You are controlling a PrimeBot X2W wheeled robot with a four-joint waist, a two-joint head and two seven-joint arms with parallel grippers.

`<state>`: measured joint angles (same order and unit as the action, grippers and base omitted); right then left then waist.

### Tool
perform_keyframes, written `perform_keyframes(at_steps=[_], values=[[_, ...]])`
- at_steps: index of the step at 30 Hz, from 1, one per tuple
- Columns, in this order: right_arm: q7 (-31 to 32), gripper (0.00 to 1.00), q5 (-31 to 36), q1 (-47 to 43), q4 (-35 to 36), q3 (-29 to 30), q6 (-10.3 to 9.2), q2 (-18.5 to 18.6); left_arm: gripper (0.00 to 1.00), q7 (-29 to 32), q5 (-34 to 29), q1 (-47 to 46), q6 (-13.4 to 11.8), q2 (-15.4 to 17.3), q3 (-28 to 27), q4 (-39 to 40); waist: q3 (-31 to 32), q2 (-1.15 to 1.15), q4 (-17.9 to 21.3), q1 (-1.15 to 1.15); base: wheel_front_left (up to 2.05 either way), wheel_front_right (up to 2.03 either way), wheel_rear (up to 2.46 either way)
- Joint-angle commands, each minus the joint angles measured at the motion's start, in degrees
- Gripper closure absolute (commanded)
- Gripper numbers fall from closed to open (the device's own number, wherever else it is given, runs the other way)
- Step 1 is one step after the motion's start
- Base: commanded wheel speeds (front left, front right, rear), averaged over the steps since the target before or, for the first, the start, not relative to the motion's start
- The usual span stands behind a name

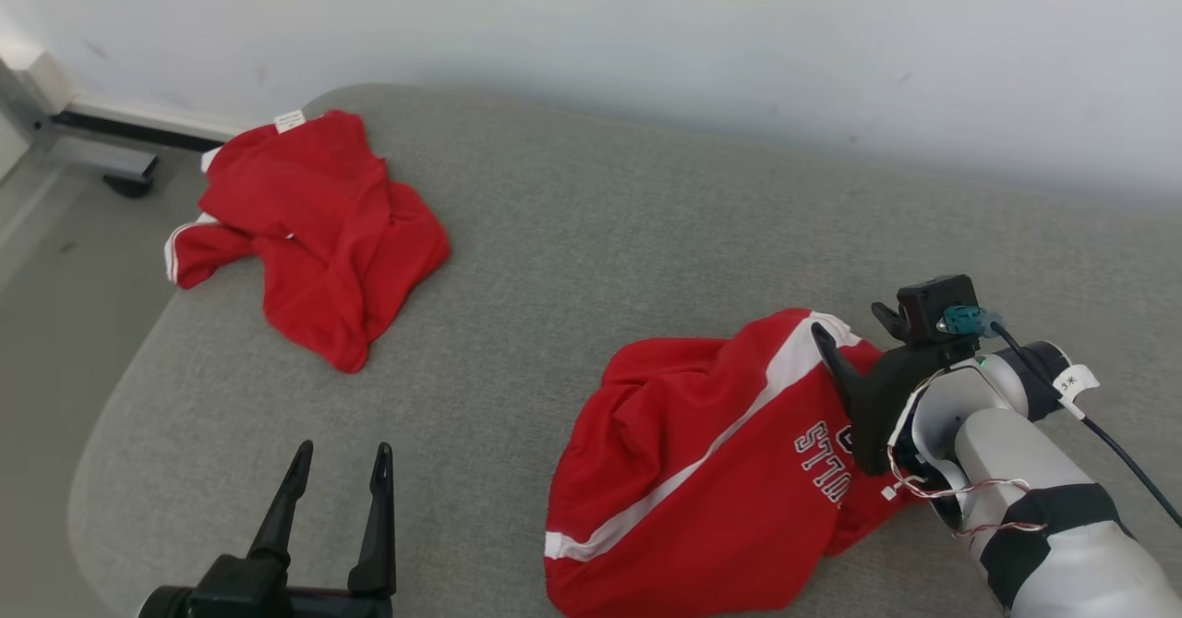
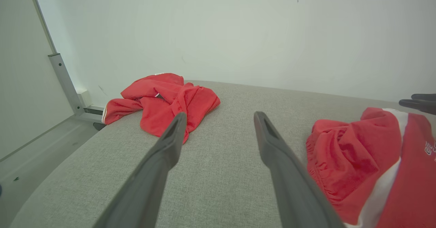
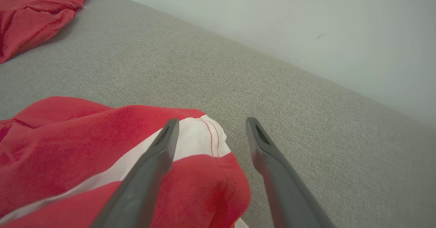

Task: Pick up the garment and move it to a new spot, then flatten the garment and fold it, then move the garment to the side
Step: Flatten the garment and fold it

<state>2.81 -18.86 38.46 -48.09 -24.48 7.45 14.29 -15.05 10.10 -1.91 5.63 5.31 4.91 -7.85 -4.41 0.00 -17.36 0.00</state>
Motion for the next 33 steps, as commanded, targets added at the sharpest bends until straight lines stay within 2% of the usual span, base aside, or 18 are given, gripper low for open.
perform_keyframes(at_steps=[1, 7, 10, 11, 12, 19, 23, 27, 33], values=[[0.22, 0.0, -1.26, 1.1, -1.33, -0.77, 0.08, 0.46, 0.0, -0.19, -0.37, -0.99, 0.27, -0.39, 0.0, -0.21, -1.9, 0.0, -2.47, 0.0, 0.0, 0.0, 0.0], [3.8, 0.0, -4.81, 3.17, -8.0, -4.32, 0.07, 1.25, 0.0, -0.19, -0.66, -1.6, 0.81, -1.23, -0.17, -0.51, -2.77, 0.0, -3.73, 0.0, 0.0, 0.0, 0.0], [5.01, 0.0, -6.19, 3.89, -9.08, -5.39, 0.08, 1.13, 0.0, -0.19, -0.73, -1.72, 0.96, -1.36, -0.42, -0.52, -3.02, 0.0, -3.8, 0.0, 0.0, 0.0, 0.0], [5.58, 0.79, -7.36, 3.94, -9.44, -5.92, 0.08, 0.93, 0.0, -0.19, -0.73, -1.74, 1.05, -1.42, -0.61, -0.51, -3.12, 0.0, -3.78, 0.0, 0.0, 0.0, 0.0], [6.04, 1.0, -8.33, 4.03, -9.7, -6.4, 0.07, 0.82, 0.0, -0.19, -0.72, -1.77, 1.13, -1.48, -0.81, -0.5, -3.24, 0.0, -3.66, 0.0, 0.0, 0.0, 0.0], [-0.4, 1.0, -11.18, 5.6, -8.57, -9.61, 0.07, 2.4, 0.0, -0.19, -1.19, -1.16, 1.43, -1.78, -2.61, -0.55, -2.68, 0.0, -1.36, 0.0, 0.0, 0.0, 0.0], [-8.43, 1.0, -11.68, 4.68, -7.01, -10.67, 0.07, 3.56, 0.0, -0.19, -1.98, 0.18, 1.34, -1.77, -3.99, -0.39, -0.85, 0.0, 1.47, 0.0, 0.0, 0.0, 0.0], [-14.68, 1.0, -11.24, 2.75, -5.28, -10.54, 0.07, 4.85, 0.0, -0.19, -2.41, 1.27, 1.46, -1.64, -4.7, -0.04, 0.28, 0.0, 4.39, 0.0, 0.0, 0.0, 0.0], [-17.77, 1.0, -10.18, -2.67, 1.09, -7.08, 0.07, 6.71, 0.0, -0.19, -2.78, 2.49, 1.61, -1.68, -5.67, 0.32, 1.2, 0.0, 9.27, 0.0, 0.0, 0.0, 0.0]])
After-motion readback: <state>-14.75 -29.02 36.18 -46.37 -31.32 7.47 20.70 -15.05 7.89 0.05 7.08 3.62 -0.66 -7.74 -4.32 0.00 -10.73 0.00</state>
